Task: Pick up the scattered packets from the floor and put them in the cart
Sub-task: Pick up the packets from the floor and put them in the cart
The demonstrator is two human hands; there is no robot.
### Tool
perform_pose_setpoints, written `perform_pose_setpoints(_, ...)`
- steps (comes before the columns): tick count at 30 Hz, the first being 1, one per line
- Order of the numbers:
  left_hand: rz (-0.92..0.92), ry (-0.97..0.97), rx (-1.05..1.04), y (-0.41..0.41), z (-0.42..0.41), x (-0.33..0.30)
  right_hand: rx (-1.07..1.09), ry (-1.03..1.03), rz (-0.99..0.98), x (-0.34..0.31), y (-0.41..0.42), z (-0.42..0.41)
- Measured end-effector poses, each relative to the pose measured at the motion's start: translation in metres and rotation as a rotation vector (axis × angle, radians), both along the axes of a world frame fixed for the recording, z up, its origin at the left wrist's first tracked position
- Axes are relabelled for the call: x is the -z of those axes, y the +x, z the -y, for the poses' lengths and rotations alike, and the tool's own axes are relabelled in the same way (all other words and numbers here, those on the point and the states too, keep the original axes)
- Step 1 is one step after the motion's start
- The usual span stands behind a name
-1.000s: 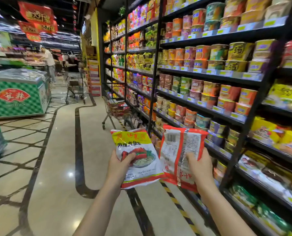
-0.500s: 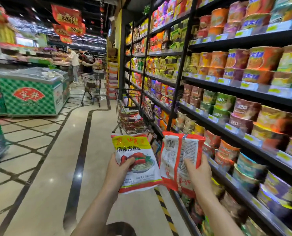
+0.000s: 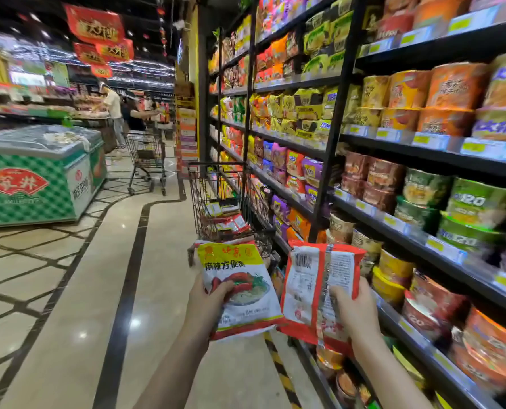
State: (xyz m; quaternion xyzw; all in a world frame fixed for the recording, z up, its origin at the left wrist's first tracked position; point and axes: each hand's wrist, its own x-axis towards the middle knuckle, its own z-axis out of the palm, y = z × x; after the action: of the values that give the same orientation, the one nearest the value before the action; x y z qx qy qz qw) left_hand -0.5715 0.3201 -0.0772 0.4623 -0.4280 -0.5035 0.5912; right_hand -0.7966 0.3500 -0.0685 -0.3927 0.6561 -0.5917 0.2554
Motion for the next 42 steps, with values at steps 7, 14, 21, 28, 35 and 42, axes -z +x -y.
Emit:
perform_pose_setpoints(7,0.024,0.120,-0.031,0.003,0.158,0.029,-0.049,0.034,0.039,0.026,-0.010,0.173)
perform_pose_setpoints(14,0.095,0.145,-0.106,-0.003,0.345,0.033,-0.122,0.080,0.035,0.032,-0.020,0.367)
perform_pose_setpoints(21,0.090,0.200,-0.177,0.001,0.500,0.038,-0.168,0.100,0.010,0.038,-0.024,0.529)
perform_pose_setpoints(28,0.122,0.235,-0.185,0.009,0.666,0.070,-0.199,0.126,-0.013,0.067,-0.010,0.690)
perform_pose_setpoints(35,0.149,0.258,-0.210,0.006,0.838,0.084,-0.167,0.238,-0.013,0.089,-0.010,0.847)
perform_pose_setpoints(42,0.204,0.396,-0.268,0.011,0.978,0.120,-0.247,0.314,0.050,0.119,-0.007,1.006)
